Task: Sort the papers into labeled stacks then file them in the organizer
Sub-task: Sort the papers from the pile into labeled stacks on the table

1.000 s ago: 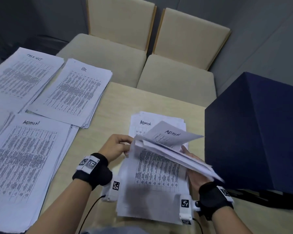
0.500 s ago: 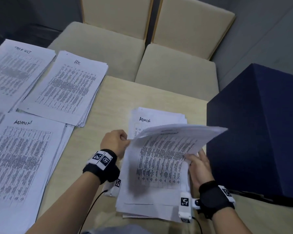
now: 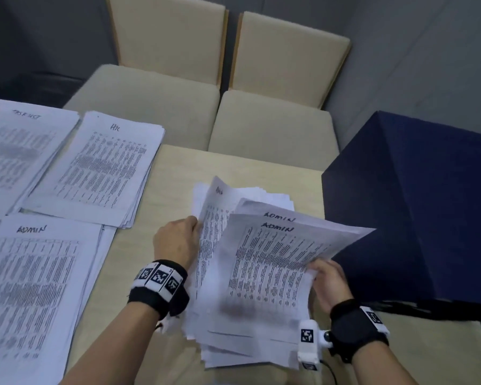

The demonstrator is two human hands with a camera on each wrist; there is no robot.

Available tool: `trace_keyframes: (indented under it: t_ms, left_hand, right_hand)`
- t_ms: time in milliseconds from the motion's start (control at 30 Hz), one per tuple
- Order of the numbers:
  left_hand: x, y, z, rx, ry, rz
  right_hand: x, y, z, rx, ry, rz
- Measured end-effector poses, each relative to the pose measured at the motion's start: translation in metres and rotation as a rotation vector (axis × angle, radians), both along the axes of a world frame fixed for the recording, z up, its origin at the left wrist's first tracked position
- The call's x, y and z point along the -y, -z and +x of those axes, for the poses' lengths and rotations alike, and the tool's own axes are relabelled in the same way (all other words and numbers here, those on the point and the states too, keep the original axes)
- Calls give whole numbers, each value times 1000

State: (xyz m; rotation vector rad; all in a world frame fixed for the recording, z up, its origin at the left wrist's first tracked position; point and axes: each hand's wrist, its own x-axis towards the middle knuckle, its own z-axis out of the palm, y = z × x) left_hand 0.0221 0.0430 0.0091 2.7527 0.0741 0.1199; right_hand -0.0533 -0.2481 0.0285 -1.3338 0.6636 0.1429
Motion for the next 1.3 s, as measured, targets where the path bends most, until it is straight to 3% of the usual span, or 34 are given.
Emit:
trace_keyframes:
  t_ms: [100,233,333,600,733,933,1100,1133,1233,1300]
  left_hand:
    - [-2,1,-5,115,125,-300]
    - [-5,-5,-17,-173,127,-990]
    - [-8,-12,-25,-277,14,-1234]
    - [-25,26,-11,-197,-281,-1045]
    - [-24,26,-7,-229,-243,-1019]
    - [-6,13,-6,-275,-120,-1139]
    - [-3,-3,-14,-485,1,-1177]
    - [-6,1,-13,-468,-16,-1101]
    - [-12,18,-6,-370,-140,-647]
    - [-10,25,-6,-414,-227,-478]
  right_hand:
    - [1,4,-8,-29,-10,-47]
    - [1,4,-8,-72,-20,-110]
    - [-3,7,-6,-76,-11,-90]
    - [-5,4,0,30,41,-4]
    - [4,8,-9,44,17,42]
    - [8,18,0,70,-41,171]
    - [-3,-6,10,-155,-68,331]
    - [2,0,12,-157,-61,329]
    - [8,22,11,-148,14,55]
    - [0,20,5,-75,21,6]
